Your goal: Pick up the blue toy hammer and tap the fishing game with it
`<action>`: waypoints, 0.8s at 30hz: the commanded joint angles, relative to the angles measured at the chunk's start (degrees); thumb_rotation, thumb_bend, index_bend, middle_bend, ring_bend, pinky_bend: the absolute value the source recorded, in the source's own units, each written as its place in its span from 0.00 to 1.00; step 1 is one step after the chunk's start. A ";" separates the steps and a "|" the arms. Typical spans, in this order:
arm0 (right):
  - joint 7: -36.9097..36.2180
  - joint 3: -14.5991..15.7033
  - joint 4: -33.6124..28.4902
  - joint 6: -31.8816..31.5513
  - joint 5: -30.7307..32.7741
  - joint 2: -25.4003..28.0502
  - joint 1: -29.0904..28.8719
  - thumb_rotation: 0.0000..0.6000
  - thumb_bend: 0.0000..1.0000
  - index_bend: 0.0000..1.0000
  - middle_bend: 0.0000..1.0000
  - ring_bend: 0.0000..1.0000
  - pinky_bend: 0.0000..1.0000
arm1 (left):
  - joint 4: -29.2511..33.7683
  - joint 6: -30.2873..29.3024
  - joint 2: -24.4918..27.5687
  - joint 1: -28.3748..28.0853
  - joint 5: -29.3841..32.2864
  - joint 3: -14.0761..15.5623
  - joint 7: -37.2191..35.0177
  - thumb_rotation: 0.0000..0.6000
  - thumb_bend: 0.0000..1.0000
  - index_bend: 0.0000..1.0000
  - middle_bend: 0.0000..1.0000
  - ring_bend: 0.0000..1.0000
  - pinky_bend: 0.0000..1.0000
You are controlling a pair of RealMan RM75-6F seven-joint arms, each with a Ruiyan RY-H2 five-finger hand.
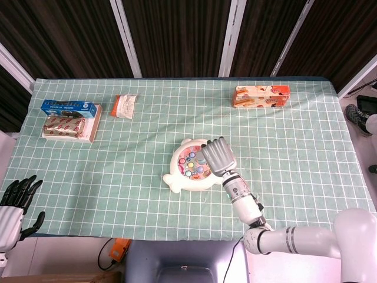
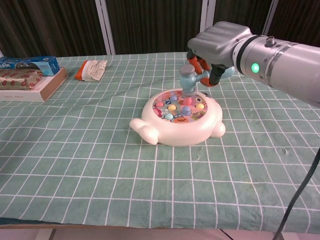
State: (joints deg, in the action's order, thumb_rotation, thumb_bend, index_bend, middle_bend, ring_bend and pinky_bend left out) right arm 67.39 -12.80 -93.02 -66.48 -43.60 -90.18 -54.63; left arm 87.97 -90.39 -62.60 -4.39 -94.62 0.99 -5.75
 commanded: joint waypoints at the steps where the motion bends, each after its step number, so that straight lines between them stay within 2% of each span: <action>1: 2.66 0.03 1.68 -0.65 2.19 -1.38 -1.48 1.00 0.57 0.97 0.72 0.66 0.71 | -0.01 -0.10 0.01 0.04 -0.10 0.02 -0.09 1.00 0.43 0.00 0.00 0.00 0.00; 9: 5.64 -0.47 7.13 -0.88 6.75 -5.02 -4.51 1.00 0.57 0.97 0.72 0.66 0.71 | -0.02 0.20 -0.01 -0.07 0.18 -0.12 -0.09 1.00 0.43 0.00 0.00 0.00 0.00; 24: 7.07 1.11 9.88 -0.22 10.25 -6.28 -6.47 1.00 0.57 0.97 0.72 0.66 0.71 | -0.08 0.34 -0.03 -0.14 0.18 -0.16 -0.10 1.00 0.42 0.00 0.00 0.00 0.00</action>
State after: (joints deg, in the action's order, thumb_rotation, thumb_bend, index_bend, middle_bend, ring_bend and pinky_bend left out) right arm 74.29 -11.83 -83.28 -66.66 -33.53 -96.38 -60.98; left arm 87.89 -90.05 -62.62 -4.53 -94.44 0.83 -5.84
